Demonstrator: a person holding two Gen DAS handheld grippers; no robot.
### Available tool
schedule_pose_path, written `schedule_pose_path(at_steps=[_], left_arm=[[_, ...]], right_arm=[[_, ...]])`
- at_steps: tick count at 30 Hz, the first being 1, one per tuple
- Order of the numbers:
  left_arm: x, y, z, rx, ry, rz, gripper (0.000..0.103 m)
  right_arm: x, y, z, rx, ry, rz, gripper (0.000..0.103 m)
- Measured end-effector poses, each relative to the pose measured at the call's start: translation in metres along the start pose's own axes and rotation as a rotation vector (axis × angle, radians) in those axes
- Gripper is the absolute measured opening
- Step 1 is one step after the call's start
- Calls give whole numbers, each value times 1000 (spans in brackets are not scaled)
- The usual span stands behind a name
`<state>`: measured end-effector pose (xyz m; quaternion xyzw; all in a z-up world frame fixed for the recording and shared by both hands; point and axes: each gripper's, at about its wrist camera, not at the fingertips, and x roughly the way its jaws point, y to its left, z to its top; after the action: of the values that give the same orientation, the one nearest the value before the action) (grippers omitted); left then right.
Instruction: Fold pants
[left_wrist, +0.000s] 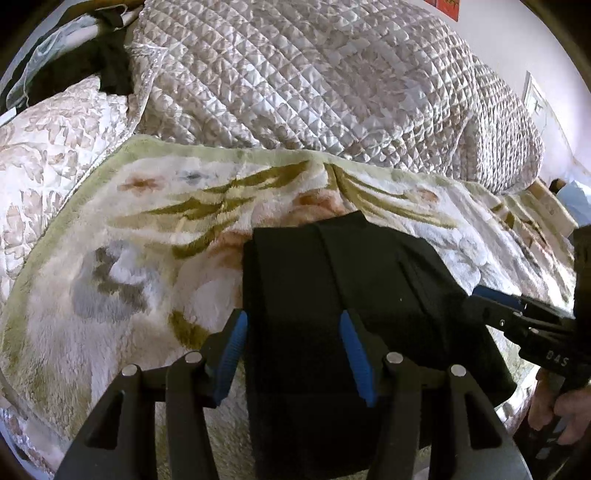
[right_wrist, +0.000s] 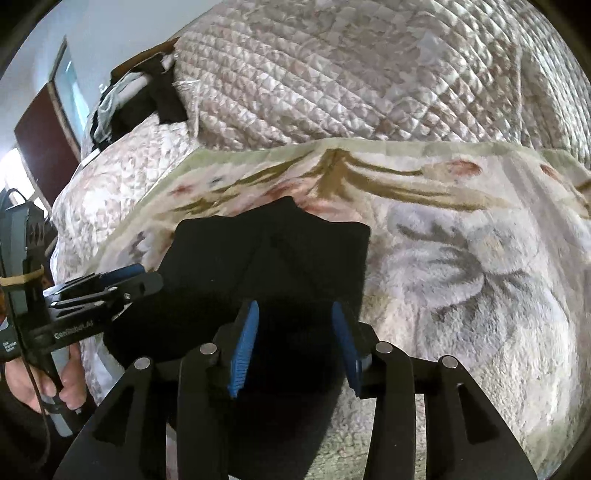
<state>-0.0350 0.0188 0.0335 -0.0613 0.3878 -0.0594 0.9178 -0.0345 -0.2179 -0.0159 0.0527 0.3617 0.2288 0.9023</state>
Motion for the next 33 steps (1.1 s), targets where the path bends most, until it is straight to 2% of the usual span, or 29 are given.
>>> schedule_pose_path(at_steps=[4, 10, 13, 16, 20, 25, 29, 33], left_arm=[[1, 19, 4, -74, 2, -36, 56], [21, 36, -4, -184, 96, -135, 58], [24, 37, -7, -216, 115, -197, 58], [27, 35, -8, -212, 124, -208, 60], [34, 44, -8, -269, 130, -247, 60], [41, 44, -5, -282, 116, -243, 62], [36, 42, -7, -287, 123, -236, 56], [28, 42, -11, -291, 124, -240, 43]], right_arm=[[1, -13, 1, 69, 6, 16, 42], [14, -33, -4, 187, 70, 39, 43], [14, -36, -4, 219, 75, 77, 43], [17, -35, -6, 232, 94, 124, 44], [19, -39, -8, 268, 90, 151, 44], [31, -46, -5, 315, 75, 177, 44], [25, -41, -8, 308, 90, 203, 43], [21, -34, -12, 287, 97, 220, 32]])
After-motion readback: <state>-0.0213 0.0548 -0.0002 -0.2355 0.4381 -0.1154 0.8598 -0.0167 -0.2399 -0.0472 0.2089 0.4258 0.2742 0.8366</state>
